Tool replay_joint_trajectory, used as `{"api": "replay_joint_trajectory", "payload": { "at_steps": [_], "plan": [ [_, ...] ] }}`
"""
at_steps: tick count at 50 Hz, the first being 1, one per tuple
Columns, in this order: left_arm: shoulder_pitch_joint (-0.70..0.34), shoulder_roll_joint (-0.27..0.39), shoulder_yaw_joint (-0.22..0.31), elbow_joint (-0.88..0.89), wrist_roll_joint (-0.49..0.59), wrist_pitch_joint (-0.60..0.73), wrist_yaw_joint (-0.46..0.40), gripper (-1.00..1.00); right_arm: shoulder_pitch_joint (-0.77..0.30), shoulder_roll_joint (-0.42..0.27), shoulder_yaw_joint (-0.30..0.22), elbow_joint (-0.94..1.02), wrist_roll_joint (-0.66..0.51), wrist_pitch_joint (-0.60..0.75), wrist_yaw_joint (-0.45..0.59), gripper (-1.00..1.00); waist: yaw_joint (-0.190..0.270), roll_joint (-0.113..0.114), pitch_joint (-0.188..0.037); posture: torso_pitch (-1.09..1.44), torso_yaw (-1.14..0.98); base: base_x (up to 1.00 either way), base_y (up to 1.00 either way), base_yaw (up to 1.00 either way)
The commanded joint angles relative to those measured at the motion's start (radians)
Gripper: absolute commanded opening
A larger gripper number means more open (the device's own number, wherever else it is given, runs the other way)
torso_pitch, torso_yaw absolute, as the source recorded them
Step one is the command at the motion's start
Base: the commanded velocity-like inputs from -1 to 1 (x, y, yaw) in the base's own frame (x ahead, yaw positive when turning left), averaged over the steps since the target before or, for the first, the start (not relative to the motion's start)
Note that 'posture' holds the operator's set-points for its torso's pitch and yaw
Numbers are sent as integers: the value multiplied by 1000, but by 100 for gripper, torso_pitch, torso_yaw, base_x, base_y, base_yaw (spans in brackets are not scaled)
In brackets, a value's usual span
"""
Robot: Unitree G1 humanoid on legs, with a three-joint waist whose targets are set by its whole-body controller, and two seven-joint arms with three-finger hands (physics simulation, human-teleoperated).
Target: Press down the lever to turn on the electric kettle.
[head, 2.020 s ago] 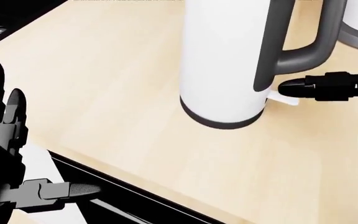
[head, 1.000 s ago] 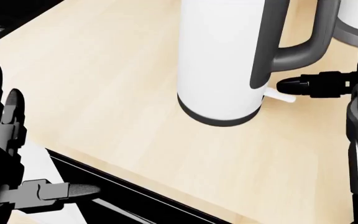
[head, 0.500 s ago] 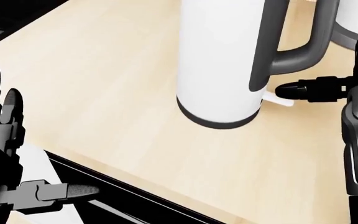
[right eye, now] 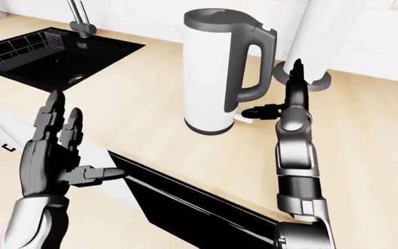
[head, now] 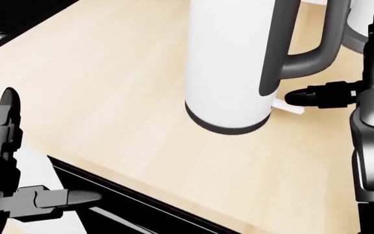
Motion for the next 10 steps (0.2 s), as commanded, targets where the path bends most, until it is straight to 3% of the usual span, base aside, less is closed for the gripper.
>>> {"api": "replay_joint_trajectory", "payload": {
  "at_steps": [1, 10],
  "plan": [
    [-19, 4, 2, -41, -2, -21, 1, 100, -12, -10, 6, 3, -26, 2, 6, 100, -1, 2, -12, 0, 0, 0, 0, 0],
    [-22, 5, 5, -48, -6, -20, 2, 100, -15, -2, 16, 5, -46, 23, 19, 100, -2, 2, -13, 0, 0, 0, 0, 0]
  ]
}}
